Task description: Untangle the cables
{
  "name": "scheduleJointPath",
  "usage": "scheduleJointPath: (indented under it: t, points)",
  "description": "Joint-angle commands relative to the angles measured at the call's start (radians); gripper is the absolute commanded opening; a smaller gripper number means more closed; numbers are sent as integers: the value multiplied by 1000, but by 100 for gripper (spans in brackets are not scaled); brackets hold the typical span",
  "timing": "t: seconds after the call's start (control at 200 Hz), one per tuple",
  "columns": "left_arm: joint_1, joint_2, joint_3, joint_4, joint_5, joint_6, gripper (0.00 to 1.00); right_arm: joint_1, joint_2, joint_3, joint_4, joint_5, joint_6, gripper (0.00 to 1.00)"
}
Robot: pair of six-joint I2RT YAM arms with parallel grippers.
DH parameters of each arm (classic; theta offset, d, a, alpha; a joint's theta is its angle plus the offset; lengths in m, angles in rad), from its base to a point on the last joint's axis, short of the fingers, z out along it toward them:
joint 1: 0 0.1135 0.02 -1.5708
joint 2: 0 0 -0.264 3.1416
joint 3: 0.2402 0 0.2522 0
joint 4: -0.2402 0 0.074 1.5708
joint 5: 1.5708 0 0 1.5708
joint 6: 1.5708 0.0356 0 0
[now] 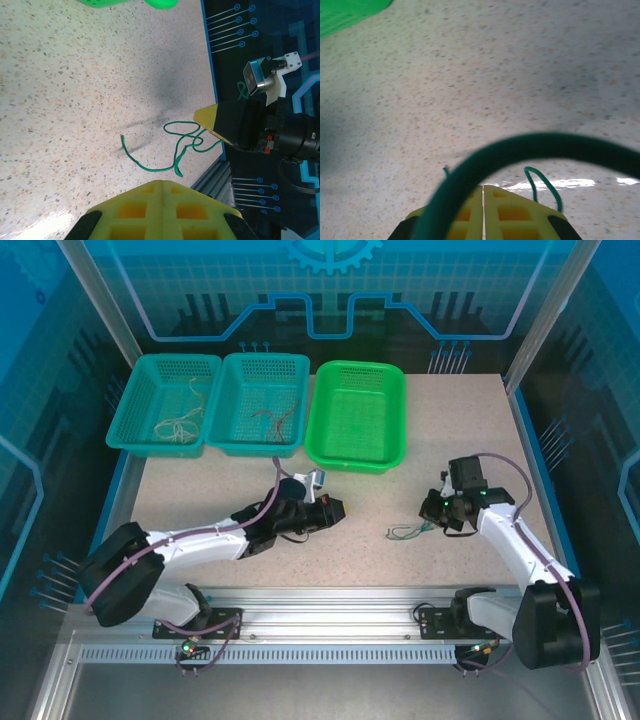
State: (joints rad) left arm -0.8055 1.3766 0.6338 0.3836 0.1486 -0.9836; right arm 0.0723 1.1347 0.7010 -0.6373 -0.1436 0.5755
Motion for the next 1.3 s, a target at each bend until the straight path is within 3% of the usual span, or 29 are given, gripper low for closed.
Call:
scheduleJointPath:
  t: [0.0, 0.065, 0.185, 0.245, 0.445, 0.615, 0.75, 0.855, 0.945, 0.985, 1.126, 1.296]
  points:
    - [18, -69, -22, -69, -37, 49, 0, -63, -31, -4, -31, 8, -28, 3]
    - [19, -83, -18, -70, -23, 71, 1, -64, -33, 1, -20, -43, -46, 2]
    - [5, -27, 17, 16, 91, 92, 37, -48, -14, -6, 26, -158, -39, 2]
    - [-15, 27, 49, 41, 127, 82, 47, -37, -5, -11, 47, -186, -27, 1]
    - [-90, 245, 113, 219, 143, -34, 60, -8, -12, 3, 45, -182, -14, 1]
    - [-138, 432, 174, 457, 164, -166, 64, -1, -31, 12, 21, -169, -22, 1]
    - [-163, 514, 208, 508, 129, -198, 65, -1, -39, 12, 11, -172, -21, 0]
    - [-164, 540, 221, 548, 112, -204, 64, 0, -48, 12, 13, -178, -16, 0]
    - [-164, 554, 264, 561, 140, -196, 54, 2, -52, 9, 12, -173, -16, 0]
    - [-164, 559, 281, 562, 154, -194, 46, 2, -51, 10, 9, -168, -16, 0]
    - [-164, 518, 263, 558, 137, -161, 1, 0, -47, 11, -3, -132, -8, 0]
    - [-148, 346, 143, 492, 45, -72, 0, -13, -54, 18, -21, -63, 3, 0]
